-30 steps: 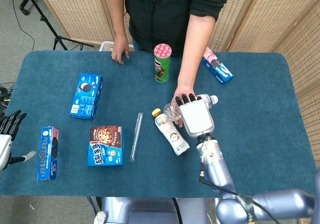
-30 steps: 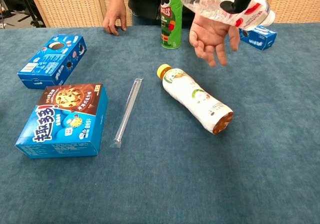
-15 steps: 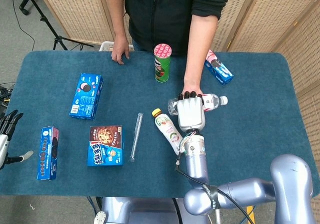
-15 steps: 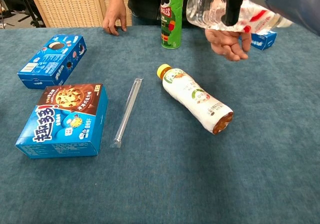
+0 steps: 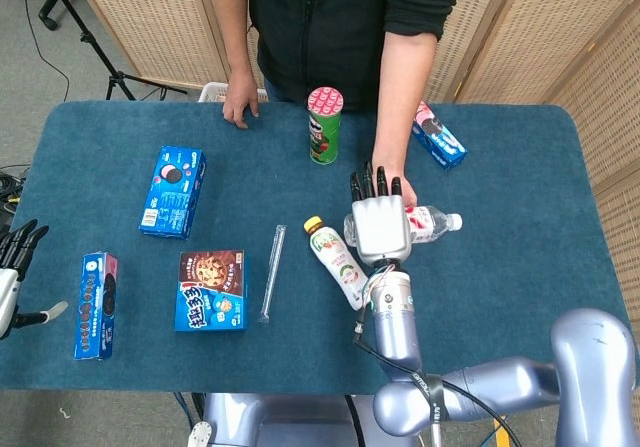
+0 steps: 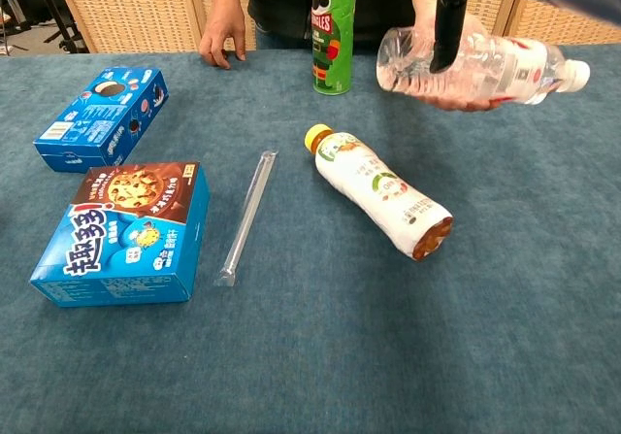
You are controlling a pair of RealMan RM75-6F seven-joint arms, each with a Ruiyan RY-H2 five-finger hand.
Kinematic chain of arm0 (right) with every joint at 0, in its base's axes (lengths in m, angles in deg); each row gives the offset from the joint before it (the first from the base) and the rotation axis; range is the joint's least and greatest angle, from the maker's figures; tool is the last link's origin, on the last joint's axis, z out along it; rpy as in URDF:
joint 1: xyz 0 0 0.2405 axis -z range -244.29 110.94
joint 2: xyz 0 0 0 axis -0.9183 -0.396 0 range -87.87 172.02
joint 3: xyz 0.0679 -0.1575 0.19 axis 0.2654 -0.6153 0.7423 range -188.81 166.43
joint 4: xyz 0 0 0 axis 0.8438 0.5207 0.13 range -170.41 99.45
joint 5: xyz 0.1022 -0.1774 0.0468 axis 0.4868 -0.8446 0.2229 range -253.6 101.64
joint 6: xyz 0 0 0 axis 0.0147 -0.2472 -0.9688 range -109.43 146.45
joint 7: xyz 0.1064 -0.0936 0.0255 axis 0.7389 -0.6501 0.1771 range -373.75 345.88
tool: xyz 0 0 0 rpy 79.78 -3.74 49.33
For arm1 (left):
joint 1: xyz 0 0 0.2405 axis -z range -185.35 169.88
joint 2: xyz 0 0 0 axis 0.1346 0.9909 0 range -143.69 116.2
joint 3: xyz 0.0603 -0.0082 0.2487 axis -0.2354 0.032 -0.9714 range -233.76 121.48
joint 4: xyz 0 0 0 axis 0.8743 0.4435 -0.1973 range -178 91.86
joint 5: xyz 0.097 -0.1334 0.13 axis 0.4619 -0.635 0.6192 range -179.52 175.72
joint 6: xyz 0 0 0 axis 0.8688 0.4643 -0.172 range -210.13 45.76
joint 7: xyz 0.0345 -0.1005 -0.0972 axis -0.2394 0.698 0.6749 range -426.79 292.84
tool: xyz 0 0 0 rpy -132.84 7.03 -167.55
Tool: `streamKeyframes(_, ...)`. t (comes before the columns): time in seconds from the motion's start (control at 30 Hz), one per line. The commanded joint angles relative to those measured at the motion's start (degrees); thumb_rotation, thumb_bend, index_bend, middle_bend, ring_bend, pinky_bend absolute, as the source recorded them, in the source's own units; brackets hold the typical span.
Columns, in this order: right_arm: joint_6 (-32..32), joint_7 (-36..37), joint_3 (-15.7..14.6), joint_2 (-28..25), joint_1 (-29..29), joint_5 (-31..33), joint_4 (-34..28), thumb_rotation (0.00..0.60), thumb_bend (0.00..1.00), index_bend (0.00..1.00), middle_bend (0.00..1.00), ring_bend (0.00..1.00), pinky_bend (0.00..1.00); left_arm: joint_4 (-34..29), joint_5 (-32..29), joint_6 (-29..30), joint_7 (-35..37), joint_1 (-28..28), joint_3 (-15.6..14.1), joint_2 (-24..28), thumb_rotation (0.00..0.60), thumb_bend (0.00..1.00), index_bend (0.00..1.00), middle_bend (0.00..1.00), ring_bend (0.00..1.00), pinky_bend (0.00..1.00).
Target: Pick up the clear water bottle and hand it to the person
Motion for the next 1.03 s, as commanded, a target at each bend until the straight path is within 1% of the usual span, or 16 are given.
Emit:
streamKeyframes(0.03, -1.0, -0.3, 0.2, -1.1, 0.0, -0.2, -1.4, 0.600, 0.00, 0.00, 0.00, 0.00, 0.14, 0.0, 0.1, 0.0, 0.1, 0.0, 0.0, 0.0, 0.600, 0.00, 0.00, 0.00, 0.00, 0.00)
streamKeyframes(0.17, -2.1, 0.2, 0.4, -4.4, 1.1, -1.4, -5.0, 0.600, 0.00, 0.00, 0.00, 0.00, 0.14, 0.1, 0.0, -0.2, 0.1, 0.1, 0.0, 0.0, 0.600, 0.00, 0.00, 0.00, 0.00, 0.00)
streamKeyframes(0.3, -0.5, 2.7, -1.5, -10.3, 4.2, -4.7, -8.6, 0.600, 0.00, 0.00, 0.00, 0.00, 0.13, 0.2, 0.0, -0.2, 0.2, 0.1, 0.0, 0.0, 0.600, 0.00, 0.00, 0.00, 0.00, 0.00)
streamKeyframes(0.37, 2.1, 5.6, -3.5, -14.1, 6.7, -7.7, -9.4, 0.600, 0.00, 0.00, 0.00, 0.00, 0.13, 0.1, 0.2, -0.1, 0.2, 0.0, -0.1, 0.0, 0.600, 0.00, 0.00, 0.00, 0.00, 0.00)
streamKeyframes(0.43, 6.9, 10.7, -6.8, -18.9, 10.1, -13.1, -8.8, 0.600, 0.00, 0.00, 0.00, 0.00, 0.12, -0.1, 0.4, 0.0, 0.0, -0.1, -0.2, -0.1, 0.600, 0.00, 0.00, 0.00, 0.00, 0.00)
streamKeyframes(0.53, 13.3, 20.0, -11.2, -24.2, 14.6, -22.3, -5.0, 0.600, 0.00, 0.00, 0.00, 0.00, 0.12, -0.3, 0.6, 0.3, -0.5, -0.2, -0.4, -0.2, 0.600, 0.00, 0.00, 0.00, 0.00, 0.00)
streamKeyframes(0.6, 17.8, 31.1, -14.5, -27.3, 18.5, -32.2, 1.1, 0.600, 0.00, 0.00, 0.00, 0.00, 0.12, -0.4, 0.8, 0.5, -0.9, -0.3, -0.5, -0.4, 0.600, 0.00, 0.00, 0.00, 0.00, 0.00)
streamKeyframes(0.63, 18.7, 35.1, -15.5, -27.9, 19.8, -35.6, 3.6, 0.600, 0.00, 0.00, 0.00, 0.00, 0.12, -0.4, 0.8, 0.5, -1.1, -0.4, -0.6, -0.4, 0.600, 0.00, 0.00, 0.00, 0.00, 0.00)
streamKeyframes(0.67, 19.5, 43.0, -17.2, -28.3, 22.0, -41.8, 9.1, 0.600, 0.00, 0.00, 0.00, 0.00, 0.12, -0.5, 0.8, 0.6, -1.4, -0.4, -0.6, -0.6, 0.600, 0.00, 0.00, 0.00, 0.00, 0.00)
streamKeyframes(0.7, 19.8, 48.2, -18.4, -28.2, 23.4, -45.7, 13.0, 0.600, 0.00, 0.00, 0.00, 0.00, 0.12, -0.5, 0.7, 0.6, -1.6, -0.5, -0.7, -0.7, 0.600, 0.00, 0.00, 0.00, 0.00, 0.00)
streamKeyframes(0.73, 18.8, 57.3, -21.6, -27.4, 27.4, -50.2, 21.6, 0.600, 0.00, 0.00, 0.00, 0.00, 0.12, -0.7, 0.8, 0.7, -2.2, -0.7, -0.9, -0.9, 0.600, 0.00, 0.00, 0.00, 0.00, 0.00)
streamKeyframes(0.77, 18.1, 62.7, -22.9, -26.3, 28.8, -53.6, 26.6, 0.600, 0.00, 0.00, 0.00, 0.00, 0.12, -0.8, 0.8, 0.8, -2.6, -0.8, -0.9, -1.1, 0.600, 0.00, 0.00, 0.00, 0.00, 0.00)
streamKeyframes(0.83, 16.4, 71.3, -24.7, -24.0, 31.6, -57.8, 34.8, 0.600, 0.00, 0.00, 0.00, 0.00, 0.12, -0.9, 0.7, 1.0, -3.2, -1.0, -1.0, -1.4, 0.600, 0.00, 0.00, 0.00, 0.00, 0.00)
streamKeyframes(0.87, 15.6, 74.2, -25.3, -23.0, 32.7, -59.1, 37.5, 0.600, 0.00, 0.00, 0.00, 0.00, 0.12, -0.9, 0.8, 1.1, -3.4, -1.1, -1.1, -1.5, 0.600, 0.00, 0.00, 0.00, 0.00, 0.00)
streamKeyframes(0.97, 13.0, 80.8, -26.8, -20.1, 36.2, -62.1, 44.8, 0.600, 0.00, 0.00, 0.00, 0.00, 0.12, -0.9, 0.9, 1.3, -4.1, -1.3, -1.3, -1.9, 0.600, 0.00, 0.00, 0.00, 0.00, 0.00)
streamKeyframes(1.03, 11.2, 83.6, -27.8, -18.3, 38.4, -63.7, 48.8, 0.600, 0.00, 0.00, 0.00, 0.00, 0.12, -0.8, 1.0, 1.4, -4.5, -1.4, -1.5, -2.2, 0.600, 0.00, 0.00, 0.00, 0.00, 0.00)
